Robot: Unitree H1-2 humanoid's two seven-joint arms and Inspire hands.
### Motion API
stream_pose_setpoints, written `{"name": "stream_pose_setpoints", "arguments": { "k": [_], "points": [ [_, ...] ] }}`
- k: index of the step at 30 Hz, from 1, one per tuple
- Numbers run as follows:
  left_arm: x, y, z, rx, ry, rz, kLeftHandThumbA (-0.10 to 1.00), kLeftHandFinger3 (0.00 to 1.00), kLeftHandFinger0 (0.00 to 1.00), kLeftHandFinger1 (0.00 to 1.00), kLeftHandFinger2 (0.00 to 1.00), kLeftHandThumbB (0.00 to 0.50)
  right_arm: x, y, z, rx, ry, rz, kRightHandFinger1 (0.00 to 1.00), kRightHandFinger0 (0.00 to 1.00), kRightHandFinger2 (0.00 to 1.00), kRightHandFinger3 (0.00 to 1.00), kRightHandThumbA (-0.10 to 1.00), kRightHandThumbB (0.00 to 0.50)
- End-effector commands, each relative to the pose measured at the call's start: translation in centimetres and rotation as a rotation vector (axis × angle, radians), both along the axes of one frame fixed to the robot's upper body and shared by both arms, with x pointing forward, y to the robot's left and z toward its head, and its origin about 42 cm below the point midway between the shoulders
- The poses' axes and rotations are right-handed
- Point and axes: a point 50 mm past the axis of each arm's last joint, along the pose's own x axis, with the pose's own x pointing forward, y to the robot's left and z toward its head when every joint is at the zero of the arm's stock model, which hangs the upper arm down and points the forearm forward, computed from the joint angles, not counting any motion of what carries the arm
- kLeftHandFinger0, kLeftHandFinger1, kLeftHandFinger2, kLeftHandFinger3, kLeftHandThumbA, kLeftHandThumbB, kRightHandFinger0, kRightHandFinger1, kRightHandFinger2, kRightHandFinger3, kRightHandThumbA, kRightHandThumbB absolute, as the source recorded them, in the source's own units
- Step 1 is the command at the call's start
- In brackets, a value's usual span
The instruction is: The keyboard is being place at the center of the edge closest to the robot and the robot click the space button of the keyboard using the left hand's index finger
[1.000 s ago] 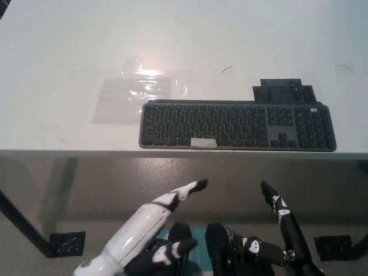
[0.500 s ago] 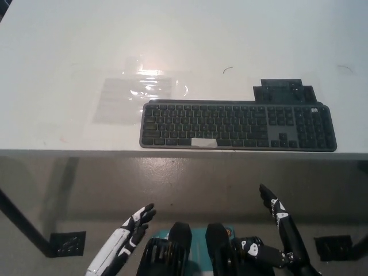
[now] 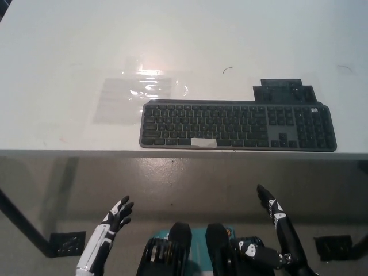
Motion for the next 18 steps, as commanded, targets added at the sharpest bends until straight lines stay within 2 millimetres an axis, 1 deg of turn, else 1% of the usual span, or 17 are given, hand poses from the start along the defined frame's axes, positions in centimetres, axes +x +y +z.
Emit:
{"name": "stream_pose_setpoints", "arguments": {
  "k": [1, 2, 3, 5, 6, 8, 11, 12, 15, 16, 17, 18],
  "points": [
    [-0.07, 0.3, 0.71, -0.016, -0.06, 0.031, 1.0, 1.0, 1.0, 1.0, 1.0, 0.262, 0.34, 0.78, 1.17, 0.04, -0.085, 0.011, 1.0, 1.0, 1.0, 1.0, 1.0, 0.378],
    [0.09, 0.24, 0.68, -0.007, -0.062, 0.027, 1.0, 1.0, 1.0, 1.0, 1.0, 0.263, 0.46, 0.69, 1.26, 0.04, -0.088, 0.011, 1.0, 1.0, 1.0, 1.0, 1.0, 0.364],
    [0.09, 0.23, 0.66, -0.003, -0.062, 0.026, 1.0, 1.0, 1.0, 1.0, 1.0, 0.266, 0.45, 0.67, 1.27, 0.04, -0.089, 0.011, 1.0, 1.0, 1.0, 1.0, 1.0, 0.36],
    [-0.06, 0.09, 0.73, 0.004, -0.058, 0.021, 1.0, 1.0, 1.0, 1.0, 1.0, 0.273, 0.29, 0.45, 1.22, 0.023, -0.091, 0.006, 1.0, 1.0, 1.0, 1.0, 1.0, 0.369],
    [0.11, 0.04, 0.85, 0.008, -0.068, 0.017, 1.0, 1.0, 1.0, 1.0, 1.0, 0.261, 0.36, 0.41, 1.34, 0.023, -0.096, 0.004, 1.0, 1.0, 1.0, 1.0, 1.0, 0.36],
    [0.41, -0.06, 0.93, -0.001, -0.072, 0.016, 1.0, 1.0, 1.0, 1.0, 1.0, 0.272, 0.55, 0.39, 1.43, 0.03, -0.098, -0.001, 1.0, 1.0, 1.0, 1.0, 1.0, 0.36],
    [0.17, 0.04, 0.83, 0.016, -0.077, 0.012, 1.0, 1.0, 1.0, 1.0, 1.0, 0.276, 0.37, 0.46, 1.32, 0.035, -0.093, 0.001, 1.0, 1.0, 1.0, 1.0, 1.0, 0.366],
    [0.08, 0.03, 0.76, 0.017, -0.069, 0.014, 1.0, 1.0, 1.0, 1.0, 1.0, 0.276, 0.33, 0.45, 1.27, 0.039, -0.09, 0.0, 1.0, 1.0, 1.0, 1.0, 1.0, 0.383],
    [0.08, 0.02, 0.65, 0.017, -0.072, 0.015, 1.0, 1.0, 1.0, 1.0, 1.0, 0.268, 0.39, 0.42, 1.27, 0.031, -0.091, 0.003, 1.0, 1.0, 1.0, 1.0, 1.0, 0.385],
    [-0.31, -0.02, 0.47, 0.021, -0.064, 0.014, 1.0, 1.0, 1.0, 1.0, 1.0, 0.268, 0.09, 0.41, 1.08, 0.027, -0.085, 0.002, 1.0, 1.0, 1.0, 1.0, 1.0, 0.383],
    [-0.39, -0.04, 0.42, 0.033, -0.064, 0.011, 1.0, 1.0, 1.0, 1.0, 1.0, 0.287, 0.01, 0.37, 1.06, 0.028, -0.084, 0.003, 1.0, 1.0, 1.0, 1.0, 1.0, 0.377],
    [-0.44, -0.03, 0.34, 0.034, -0.061, 0.01, 1.0, 1.0, 1.0, 1.0, 1.0, 0.289, -0.05, 0.39, 1.04, 0.03, -0.083, 0.004, 1.0, 1.0, 1.0, 1.0, 1.0, 0.375]
  ]
}}
